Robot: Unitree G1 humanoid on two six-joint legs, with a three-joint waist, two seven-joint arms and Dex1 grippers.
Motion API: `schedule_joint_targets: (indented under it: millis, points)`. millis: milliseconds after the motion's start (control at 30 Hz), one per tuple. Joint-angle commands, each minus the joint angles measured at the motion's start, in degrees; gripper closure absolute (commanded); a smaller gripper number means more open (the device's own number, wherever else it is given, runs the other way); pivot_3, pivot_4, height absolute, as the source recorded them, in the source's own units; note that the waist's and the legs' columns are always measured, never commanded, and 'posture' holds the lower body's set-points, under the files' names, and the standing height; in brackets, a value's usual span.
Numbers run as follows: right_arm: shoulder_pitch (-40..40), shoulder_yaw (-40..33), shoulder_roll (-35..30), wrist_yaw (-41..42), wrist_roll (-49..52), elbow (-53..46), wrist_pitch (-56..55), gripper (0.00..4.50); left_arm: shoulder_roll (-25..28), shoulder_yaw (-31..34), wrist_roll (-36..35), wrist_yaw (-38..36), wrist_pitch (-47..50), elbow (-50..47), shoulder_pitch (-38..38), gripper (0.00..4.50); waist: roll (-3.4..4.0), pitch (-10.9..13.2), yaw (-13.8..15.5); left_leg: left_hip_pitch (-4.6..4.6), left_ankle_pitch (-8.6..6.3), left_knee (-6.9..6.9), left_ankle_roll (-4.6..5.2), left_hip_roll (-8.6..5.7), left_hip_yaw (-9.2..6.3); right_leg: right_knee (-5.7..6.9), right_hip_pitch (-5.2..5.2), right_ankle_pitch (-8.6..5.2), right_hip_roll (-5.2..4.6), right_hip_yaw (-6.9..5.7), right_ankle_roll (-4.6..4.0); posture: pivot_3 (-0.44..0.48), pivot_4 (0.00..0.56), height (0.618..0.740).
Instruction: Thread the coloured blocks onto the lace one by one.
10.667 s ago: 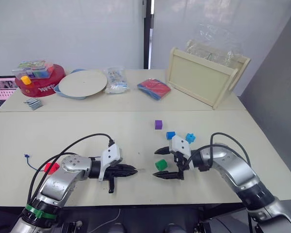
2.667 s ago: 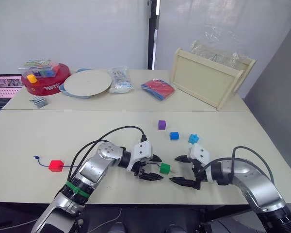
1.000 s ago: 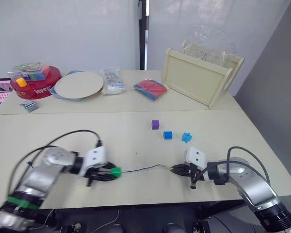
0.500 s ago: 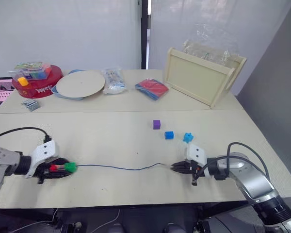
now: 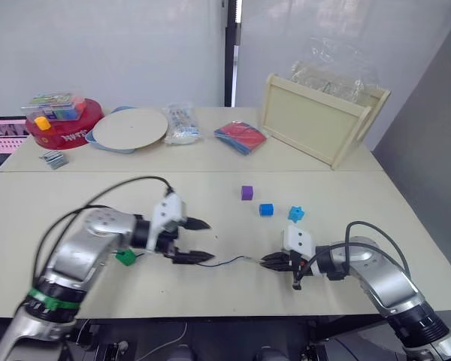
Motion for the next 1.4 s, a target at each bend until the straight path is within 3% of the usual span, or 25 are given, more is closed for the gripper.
schedule_joint_targets:
  millis: [33, 400, 500, 800, 833, 1200, 1400]
  points:
    - [-0.1, -0.9, -0.5, -0.5, 0.3, -3.2, 0.5, 4.5, -4.1, -3.7, 3.7, 1.3, -4.4, 3.7, -1.5, 0.52, 0.0, 0.0, -0.1, 0.0, 0.0, 0.02, 0.0, 0.0, 0.0, 0.0, 0.01, 0.0, 0.0, 0.0, 0.0, 0.0, 0.15, 0.74]
    - [1.0, -0.8, -0.8, -1.5, 0.5, -5.6, 2.1, 4.5, -12.0, -6.4, 7.3, 1.6, -8.7, 11.5, -3.3, 0.52, 0.0, 0.0, 0.1, -0.06, 0.0, 0.14, 0.0, -0.07, -0.01, -0.01, 0.04, 0.0, -0.06, 0.0, 0.01, 0.0, 0.15, 0.74]
    - [1.4, -1.0, -0.9, -1.7, 0.5, -5.7, 2.2, 4.5, -12.4, -6.2, 7.4, 1.1, -8.6, 11.3, -3.2, 1.31, 0.0, 0.0, 0.2, -0.06, 0.0, 0.14, 0.0, -0.07, -0.02, 0.0, 0.04, 0.0, -0.06, -0.01, 0.01, 0.0, 0.15, 0.74]
    - [1.6, -1.0, -0.6, -1.9, 0.8, -6.2, 2.8, 4.5, -13.4, -6.5, 8.1, 1.0, -8.8, 12.1, -3.3, 4.36, 0.0, 0.0, 0.5, -0.05, 0.0, 0.15, 0.0, -0.07, -0.02, 0.0, 0.05, 0.0, -0.06, -0.01, 0.01, 0.0, 0.15, 0.74]
    - [1.7, -1.0, -0.6, -2.0, 0.8, -6.3, 2.9, 4.5, -13.5, -6.6, 8.2, 1.0, -8.9, 12.2, -3.3, 4.48, 0.0, 0.0, 0.5, -0.05, 0.0, 0.15, 0.0, -0.07, -0.02, -0.01, 0.05, 0.0, -0.06, -0.01, 0.01, 0.0, 0.15, 0.74]
    - [2.0, -1.0, -0.6, -2.6, 0.8, -6.5, 3.0, 4.5, -13.3, -5.0, 6.1, -0.5, -6.9, 11.6, -4.6, 4.48, 0.0, 0.0, 0.9, -0.06, 0.0, 0.17, 0.0, -0.08, -0.01, -0.01, 0.05, 0.0, -0.07, 0.0, 0.02, 0.0, 0.15, 0.74]
    - [2.3, -1.0, -0.7, -2.9, 0.8, -6.7, 3.1, 4.5, -12.9, -7.0, 8.1, -0.8, -7.3, 10.8, -4.0, 2.75, 0.0, 0.0, 0.9, -0.06, 0.0, 0.17, 0.0, -0.08, -0.01, -0.02, 0.05, 0.0, -0.08, 0.0, 0.02, 0.0, 0.15, 0.74]
